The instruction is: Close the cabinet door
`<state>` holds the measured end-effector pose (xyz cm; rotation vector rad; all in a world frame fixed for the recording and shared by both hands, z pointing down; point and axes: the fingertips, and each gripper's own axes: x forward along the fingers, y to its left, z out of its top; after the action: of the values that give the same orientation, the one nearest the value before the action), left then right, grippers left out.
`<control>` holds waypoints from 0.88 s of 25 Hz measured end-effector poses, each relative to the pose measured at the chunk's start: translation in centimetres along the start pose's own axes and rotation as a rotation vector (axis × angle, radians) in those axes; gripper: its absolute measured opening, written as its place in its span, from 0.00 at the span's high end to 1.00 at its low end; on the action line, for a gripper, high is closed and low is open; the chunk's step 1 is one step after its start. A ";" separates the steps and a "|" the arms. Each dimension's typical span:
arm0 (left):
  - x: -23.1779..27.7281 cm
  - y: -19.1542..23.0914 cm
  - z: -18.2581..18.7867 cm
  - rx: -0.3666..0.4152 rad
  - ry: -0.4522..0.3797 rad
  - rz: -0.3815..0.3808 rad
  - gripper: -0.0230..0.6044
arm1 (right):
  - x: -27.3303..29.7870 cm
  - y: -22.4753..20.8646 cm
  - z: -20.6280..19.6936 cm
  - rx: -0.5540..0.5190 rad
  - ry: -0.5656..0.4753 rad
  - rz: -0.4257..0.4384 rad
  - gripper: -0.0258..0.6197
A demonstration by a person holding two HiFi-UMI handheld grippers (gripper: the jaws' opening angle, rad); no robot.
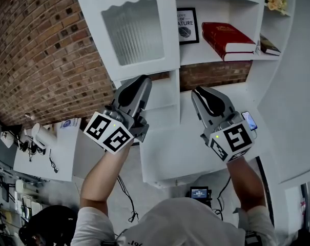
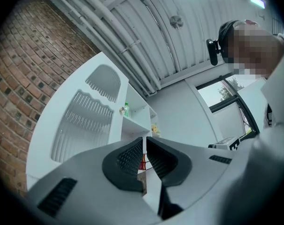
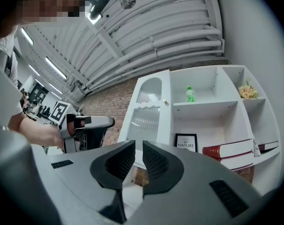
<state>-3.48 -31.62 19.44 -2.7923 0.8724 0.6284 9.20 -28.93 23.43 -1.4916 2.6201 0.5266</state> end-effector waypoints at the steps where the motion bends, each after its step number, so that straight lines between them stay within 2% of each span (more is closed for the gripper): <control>1: -0.3 -0.1 -0.4 -0.006 0.006 0.001 0.91 | -0.1 0.0 -0.3 0.007 0.005 -0.003 0.86; 22: -6.0 -1.8 -8.4 -0.189 0.106 0.079 0.91 | -2.4 0.5 -5.3 0.110 0.088 -0.034 0.87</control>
<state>-4.02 -29.30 29.61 -2.9964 0.9972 0.6098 10.61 -28.47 29.06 -1.5565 2.6350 0.3153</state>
